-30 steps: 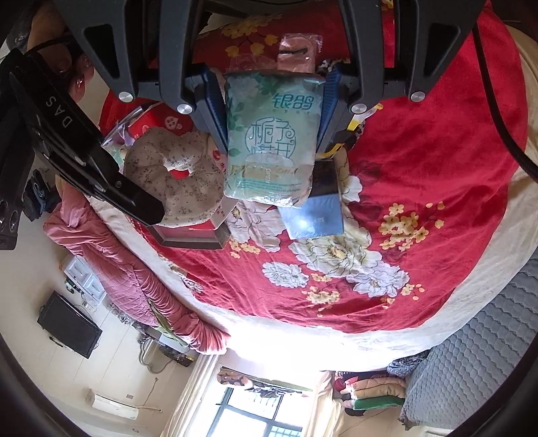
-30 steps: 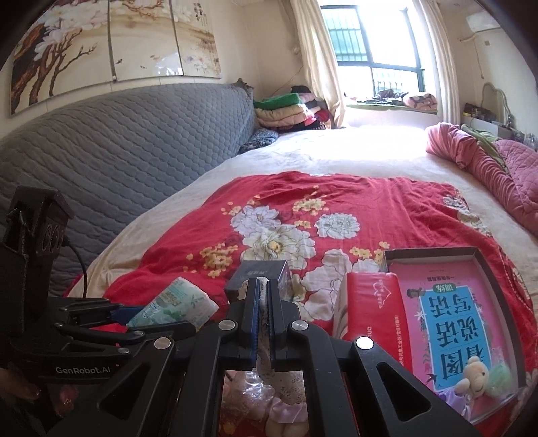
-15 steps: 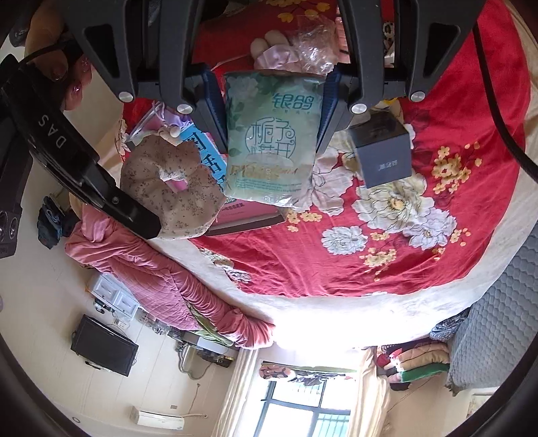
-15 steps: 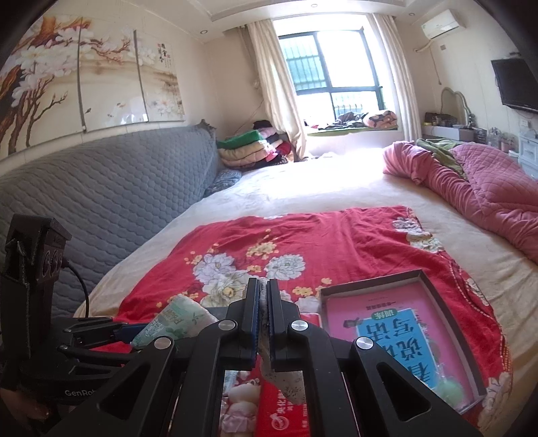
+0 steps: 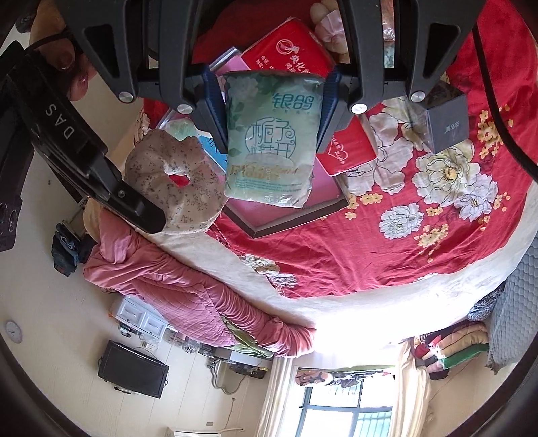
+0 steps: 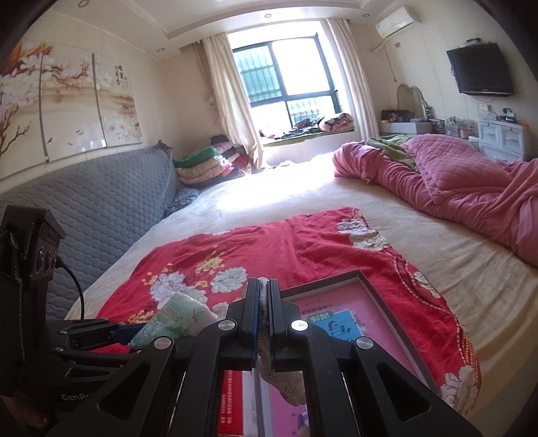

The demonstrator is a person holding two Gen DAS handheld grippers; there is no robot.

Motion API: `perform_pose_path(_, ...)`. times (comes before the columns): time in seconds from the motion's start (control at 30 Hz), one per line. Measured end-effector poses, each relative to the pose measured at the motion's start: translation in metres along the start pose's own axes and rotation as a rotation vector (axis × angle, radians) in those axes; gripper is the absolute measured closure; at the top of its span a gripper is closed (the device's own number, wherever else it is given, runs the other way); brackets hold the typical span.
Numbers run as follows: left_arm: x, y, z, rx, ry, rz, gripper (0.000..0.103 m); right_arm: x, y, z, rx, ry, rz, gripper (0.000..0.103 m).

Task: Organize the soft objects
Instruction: 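Carry the tissue pack with the left tool while the right tool carries the pillow, then open the left tool over the tray while the right tool releases the pillow there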

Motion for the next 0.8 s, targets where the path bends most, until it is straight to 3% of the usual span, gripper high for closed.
perform_pose_path(0.8, 0.015, -0.100, -0.039, -0.006, -0.074, 0.188, 0.054, 0.015, -0.003, -0.104, 0.153, -0.134, -0.001, 0.099)
Point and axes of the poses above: each gripper's, at about its wrist camera, not at the fingertips, and y roughly against the way its jaws point, z to its left, x to its underside, the point moved 10 cm from there along -y, roughly the way its jaws point, and after that the axes turned 11 degrees about z, right-handed, at the moved point
